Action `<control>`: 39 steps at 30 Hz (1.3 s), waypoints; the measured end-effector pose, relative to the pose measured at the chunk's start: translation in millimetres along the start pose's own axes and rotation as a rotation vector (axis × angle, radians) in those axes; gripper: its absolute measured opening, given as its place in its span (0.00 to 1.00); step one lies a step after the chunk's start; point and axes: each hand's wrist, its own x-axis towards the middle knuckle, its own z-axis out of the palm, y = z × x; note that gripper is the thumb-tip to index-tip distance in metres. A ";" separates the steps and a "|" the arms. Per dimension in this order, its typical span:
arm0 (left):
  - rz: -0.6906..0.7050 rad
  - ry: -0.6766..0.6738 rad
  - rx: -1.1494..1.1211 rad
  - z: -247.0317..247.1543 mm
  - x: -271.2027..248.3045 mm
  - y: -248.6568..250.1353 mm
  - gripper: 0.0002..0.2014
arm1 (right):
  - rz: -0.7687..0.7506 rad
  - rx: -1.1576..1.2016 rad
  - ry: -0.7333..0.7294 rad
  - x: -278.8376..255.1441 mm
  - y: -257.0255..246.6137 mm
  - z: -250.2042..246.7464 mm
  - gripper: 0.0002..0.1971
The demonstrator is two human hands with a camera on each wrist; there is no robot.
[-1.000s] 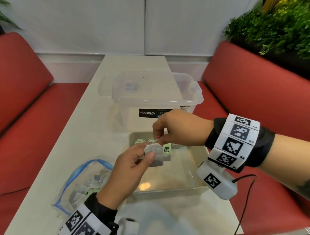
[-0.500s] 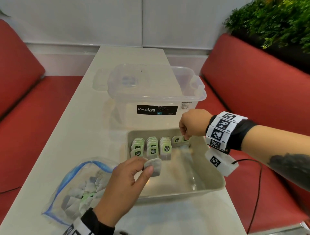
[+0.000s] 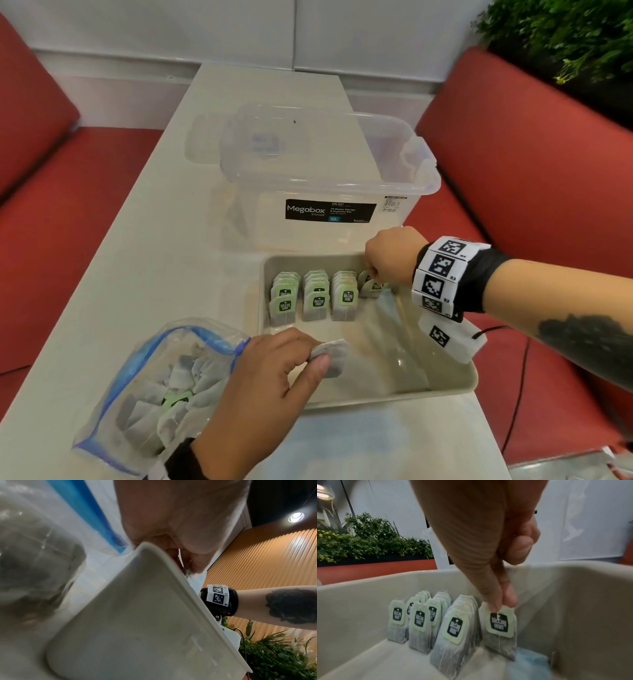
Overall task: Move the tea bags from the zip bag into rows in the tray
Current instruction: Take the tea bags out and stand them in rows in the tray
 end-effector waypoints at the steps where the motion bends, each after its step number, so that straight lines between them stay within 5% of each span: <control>1: 0.003 -0.005 0.003 0.1 -0.1 -0.2 0.12 | -0.002 -0.005 0.000 -0.1 -0.4 0.0 0.10; 20: 0.002 -0.009 -0.014 -1.1 -2.7 -0.6 0.14 | -0.029 -0.157 -0.020 -7.2 -16.5 -12.1 0.08; 39: -0.048 0.023 -0.086 -10.1 3.1 13.1 0.07 | 0.131 -0.170 0.021 -8.3 -7.8 -16.4 0.07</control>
